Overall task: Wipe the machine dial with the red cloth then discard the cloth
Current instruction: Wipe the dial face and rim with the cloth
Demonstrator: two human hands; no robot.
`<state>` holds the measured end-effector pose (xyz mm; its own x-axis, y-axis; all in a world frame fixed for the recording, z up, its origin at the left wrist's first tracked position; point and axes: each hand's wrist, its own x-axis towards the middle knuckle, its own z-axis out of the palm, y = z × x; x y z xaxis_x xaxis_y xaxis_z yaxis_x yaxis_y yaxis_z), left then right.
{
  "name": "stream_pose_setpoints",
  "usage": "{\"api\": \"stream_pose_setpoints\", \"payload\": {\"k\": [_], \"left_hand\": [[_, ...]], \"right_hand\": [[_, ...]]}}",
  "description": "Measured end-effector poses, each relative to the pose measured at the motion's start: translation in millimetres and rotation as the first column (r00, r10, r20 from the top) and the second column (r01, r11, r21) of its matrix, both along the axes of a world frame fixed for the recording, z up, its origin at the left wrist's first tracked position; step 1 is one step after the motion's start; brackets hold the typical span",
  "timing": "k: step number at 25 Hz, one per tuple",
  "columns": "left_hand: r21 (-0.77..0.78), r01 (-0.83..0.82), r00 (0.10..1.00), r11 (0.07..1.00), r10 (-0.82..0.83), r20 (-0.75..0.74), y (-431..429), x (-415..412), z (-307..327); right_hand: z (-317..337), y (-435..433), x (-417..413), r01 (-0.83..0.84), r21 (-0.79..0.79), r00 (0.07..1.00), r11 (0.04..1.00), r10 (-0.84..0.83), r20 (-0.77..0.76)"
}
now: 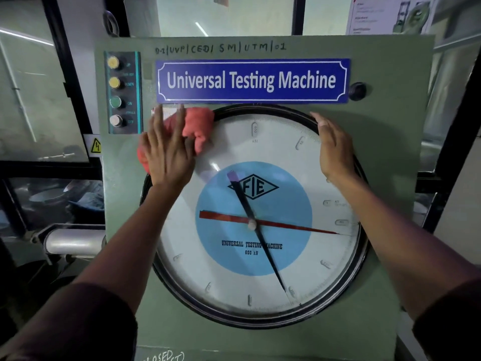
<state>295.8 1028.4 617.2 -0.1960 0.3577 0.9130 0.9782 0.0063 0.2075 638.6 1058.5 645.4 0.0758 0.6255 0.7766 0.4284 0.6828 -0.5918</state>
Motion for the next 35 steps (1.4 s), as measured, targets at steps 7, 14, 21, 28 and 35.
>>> {"api": "stream_pose_setpoints", "payload": {"k": [7, 14, 21, 28, 35], "left_hand": [[0.067, 0.094, 0.829, 0.993, -0.116, 0.547, -11.1, 5.8, 24.6], [0.037, 0.201, 0.935, 0.979, -0.203, 0.292, -9.0, 43.4, 50.1], [-0.246, 0.297, 0.911, 0.923, -0.351, -0.218, 13.7, 121.4, 97.2], [-0.395, 0.278, 0.642, 0.875, -0.476, -0.601, 24.0, 219.0, 85.9], [-0.382, 0.128, 0.435, 0.915, -0.398, -0.808, 22.8, 264.2, 57.5]], "right_hand": [[5.5, -12.4, 1.2, -0.054, -0.043, 0.998, 0.998, 0.053, -0.012], [4.5, -22.1, 18.8, -0.011, -0.116, 0.983, 0.993, -0.011, -0.183], [3.3, -25.0, 35.6, -0.003, -0.151, 0.956, 0.988, -0.041, -0.289], [-0.8, -21.7, 71.1, 0.093, -0.136, 0.944, 0.986, -0.131, -0.303], [-10.0, -22.7, 105.9, 0.179, -0.185, 0.943, 0.966, -0.222, -0.248]]}}
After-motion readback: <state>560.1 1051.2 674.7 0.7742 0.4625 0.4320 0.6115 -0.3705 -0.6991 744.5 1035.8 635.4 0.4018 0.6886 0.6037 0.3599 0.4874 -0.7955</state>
